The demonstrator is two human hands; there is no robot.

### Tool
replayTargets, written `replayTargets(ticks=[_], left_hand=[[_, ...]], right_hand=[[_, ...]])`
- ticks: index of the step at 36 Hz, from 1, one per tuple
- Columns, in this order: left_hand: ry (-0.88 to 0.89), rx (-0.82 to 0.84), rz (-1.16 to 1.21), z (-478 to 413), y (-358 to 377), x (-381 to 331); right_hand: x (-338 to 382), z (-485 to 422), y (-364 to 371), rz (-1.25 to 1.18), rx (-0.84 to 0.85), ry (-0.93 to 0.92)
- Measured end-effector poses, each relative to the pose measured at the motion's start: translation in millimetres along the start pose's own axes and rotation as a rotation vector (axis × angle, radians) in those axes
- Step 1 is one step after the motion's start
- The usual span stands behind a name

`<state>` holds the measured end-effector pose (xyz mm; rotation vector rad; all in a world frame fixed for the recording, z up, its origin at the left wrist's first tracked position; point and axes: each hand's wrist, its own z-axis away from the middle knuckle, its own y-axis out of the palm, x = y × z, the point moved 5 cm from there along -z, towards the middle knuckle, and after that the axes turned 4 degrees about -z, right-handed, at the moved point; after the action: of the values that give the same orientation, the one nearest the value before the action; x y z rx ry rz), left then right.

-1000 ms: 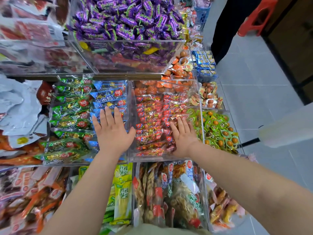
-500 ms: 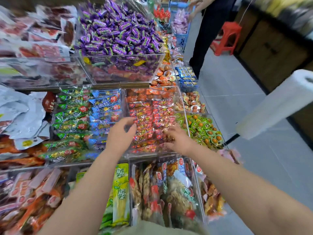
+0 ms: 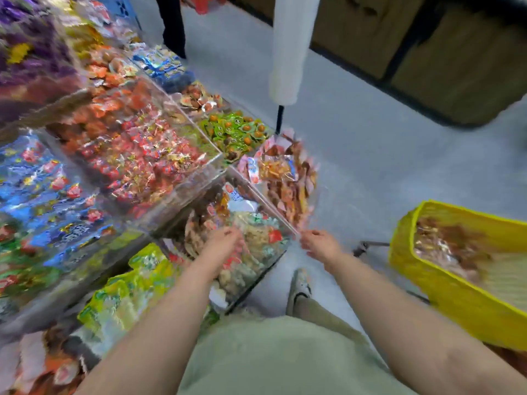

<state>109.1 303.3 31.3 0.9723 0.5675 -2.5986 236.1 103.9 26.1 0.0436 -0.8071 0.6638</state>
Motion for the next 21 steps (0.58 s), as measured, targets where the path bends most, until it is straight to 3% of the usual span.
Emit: replayTargets(ticks=[11, 21], left_hand=[[-0.32, 0.225, -0.318, 19, 136, 54], [-0.292, 0.269, -0.465, 34, 264, 37]], right_hand=[[-218, 77, -117, -0.382, -0.215, 0.498], [-277, 94, -245, -0.499, -0.296, 0.572]])
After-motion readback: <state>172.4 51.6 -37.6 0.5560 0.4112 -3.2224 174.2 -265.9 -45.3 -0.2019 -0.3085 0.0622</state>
